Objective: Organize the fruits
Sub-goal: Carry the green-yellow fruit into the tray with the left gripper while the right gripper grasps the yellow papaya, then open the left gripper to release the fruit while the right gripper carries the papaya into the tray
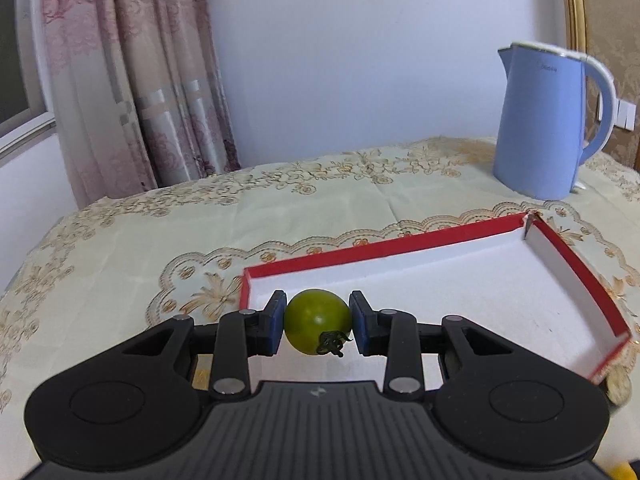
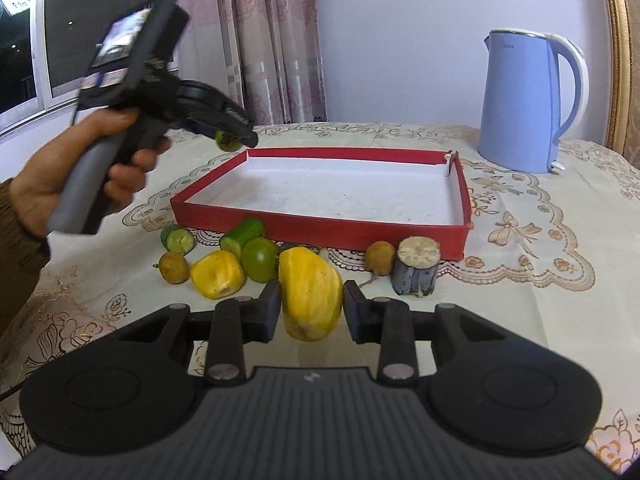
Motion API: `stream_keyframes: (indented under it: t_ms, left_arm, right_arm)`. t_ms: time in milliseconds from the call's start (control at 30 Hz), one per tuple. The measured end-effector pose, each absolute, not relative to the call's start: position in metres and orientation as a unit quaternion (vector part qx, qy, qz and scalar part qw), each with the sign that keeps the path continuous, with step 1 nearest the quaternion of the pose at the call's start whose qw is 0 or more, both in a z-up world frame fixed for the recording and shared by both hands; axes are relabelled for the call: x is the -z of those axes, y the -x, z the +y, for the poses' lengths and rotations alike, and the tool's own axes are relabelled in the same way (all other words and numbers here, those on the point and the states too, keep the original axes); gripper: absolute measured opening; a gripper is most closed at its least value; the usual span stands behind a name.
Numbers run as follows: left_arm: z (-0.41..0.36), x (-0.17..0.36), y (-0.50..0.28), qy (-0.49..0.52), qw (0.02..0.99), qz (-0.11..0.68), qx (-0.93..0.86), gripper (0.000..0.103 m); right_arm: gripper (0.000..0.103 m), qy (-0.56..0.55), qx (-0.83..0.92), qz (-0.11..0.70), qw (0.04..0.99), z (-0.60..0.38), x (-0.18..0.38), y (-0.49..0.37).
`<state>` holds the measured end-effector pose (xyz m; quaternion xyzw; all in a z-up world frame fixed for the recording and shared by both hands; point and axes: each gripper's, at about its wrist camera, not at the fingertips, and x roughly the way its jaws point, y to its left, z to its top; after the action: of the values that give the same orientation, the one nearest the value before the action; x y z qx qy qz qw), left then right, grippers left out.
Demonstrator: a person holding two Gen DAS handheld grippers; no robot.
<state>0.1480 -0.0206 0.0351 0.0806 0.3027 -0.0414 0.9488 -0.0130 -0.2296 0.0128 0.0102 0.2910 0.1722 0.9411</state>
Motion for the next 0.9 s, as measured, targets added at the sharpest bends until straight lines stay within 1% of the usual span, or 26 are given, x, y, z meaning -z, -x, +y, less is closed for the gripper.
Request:
stream_keyframes:
  t_ms: [300, 367, 400, 433, 467, 500, 533, 633, 700, 900]
  left_arm:
    - [-0.035, -0.012, -0.197, -0.096, 0.933, 0.347, 0.013, 0.034]
    - [-0.035, -0.009, -0.199, -0.096, 0.931, 0.352, 0.006, 0.037]
    - [-0.035, -0.008, -0.199, -0.101, 0.931, 0.351, 0.004, 0.046]
    - [-0.036, -0.008, -0.198, -0.106, 0.932, 0.347, 0.0, 0.058]
    - [-0.038, -0.008, -0.197, -0.114, 0.934, 0.34, -0.006, 0.065]
    - [-0.039, -0.008, -0.194, -0.125, 0.935, 0.331, -0.012, 0.075]
    - [-0.04, -0.009, -0.192, -0.133, 0.937, 0.324, -0.016, 0.079]
    - [-0.04, -0.014, -0.184, -0.145, 0.938, 0.315, -0.019, 0.079]
    - [-0.037, -0.017, -0.174, -0.135, 0.939, 0.315, -0.014, 0.079]
    - [-0.026, -0.017, -0.146, -0.094, 0.931, 0.352, -0.017, 0.079]
  right_arm:
    - [0.032, -0.014, -0.168, 0.29, 0.942, -0.233, -0.015, 0.012]
    - [0.032, -0.015, -0.167, 0.29, 0.942, -0.233, -0.015, 0.012]
    - [0.032, -0.014, -0.166, 0.29, 0.942, -0.233, -0.015, 0.011]
    - [0.032, -0.014, -0.166, 0.29, 0.942, -0.232, -0.015, 0.011]
    - [0.032, -0.014, -0.167, 0.29, 0.942, -0.232, -0.015, 0.011]
    - [0.032, -0.015, -0.167, 0.29, 0.942, -0.232, -0.015, 0.011]
    - [0.032, -0.014, -0.167, 0.29, 0.942, -0.231, -0.016, 0.011]
    - [0.032, -0.016, -0.167, 0.288, 0.943, -0.23, -0.017, 0.009]
    - [0.032, -0.013, -0.167, 0.285, 0.944, -0.23, -0.019, 0.007]
    - [0.032, 0.001, -0.165, 0.276, 0.947, -0.228, -0.027, -0.008]
